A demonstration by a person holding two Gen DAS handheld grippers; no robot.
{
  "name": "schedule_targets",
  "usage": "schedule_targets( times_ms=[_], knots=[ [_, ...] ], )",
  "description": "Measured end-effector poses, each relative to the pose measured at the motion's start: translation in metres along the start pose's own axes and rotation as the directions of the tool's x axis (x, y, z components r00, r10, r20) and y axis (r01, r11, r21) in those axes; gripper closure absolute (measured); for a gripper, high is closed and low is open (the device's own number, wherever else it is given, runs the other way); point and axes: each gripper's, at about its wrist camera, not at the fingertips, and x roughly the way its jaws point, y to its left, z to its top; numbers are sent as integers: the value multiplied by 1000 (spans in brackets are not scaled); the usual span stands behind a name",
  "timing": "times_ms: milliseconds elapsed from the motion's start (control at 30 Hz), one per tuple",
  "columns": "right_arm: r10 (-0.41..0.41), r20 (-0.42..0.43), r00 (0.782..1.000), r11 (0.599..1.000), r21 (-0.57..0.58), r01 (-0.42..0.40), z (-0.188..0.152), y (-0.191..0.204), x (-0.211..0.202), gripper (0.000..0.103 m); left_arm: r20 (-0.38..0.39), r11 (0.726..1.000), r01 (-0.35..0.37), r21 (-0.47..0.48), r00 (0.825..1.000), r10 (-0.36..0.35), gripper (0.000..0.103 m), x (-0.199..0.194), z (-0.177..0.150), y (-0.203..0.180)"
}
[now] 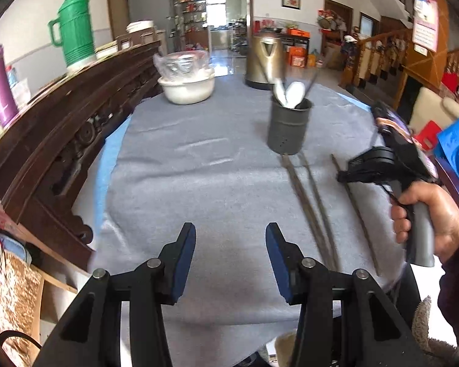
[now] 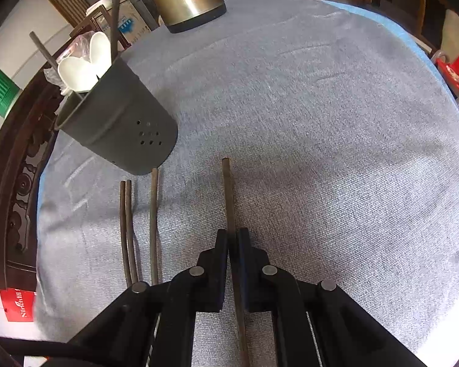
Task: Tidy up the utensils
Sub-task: 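Close the left tool on another brown chopstick beside the right tool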
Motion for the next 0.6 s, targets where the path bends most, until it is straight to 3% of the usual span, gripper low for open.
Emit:
schedule_targets(
  times_ms=[133,333,400,600],
  knots=[
    [37,-8,999,999,18,-37,3,-15,-5,95,-27,999,-2,-33,1000,1,54,16,9,16],
    [148,-24,989,986,79,-146,6,-39,-3,95,-78,992,124,-33,989,-126,54,66,34,-1],
    [180,-31,983,980,87,-177,7,-46,-3,95,-107,991,133,-22,985,-135,54,86,41,-11],
    [243,-48,969,966,97,-238,10,-59,-4,96,-213,979,201,-42,955,-206,54,146,59,-40]
  ],
)
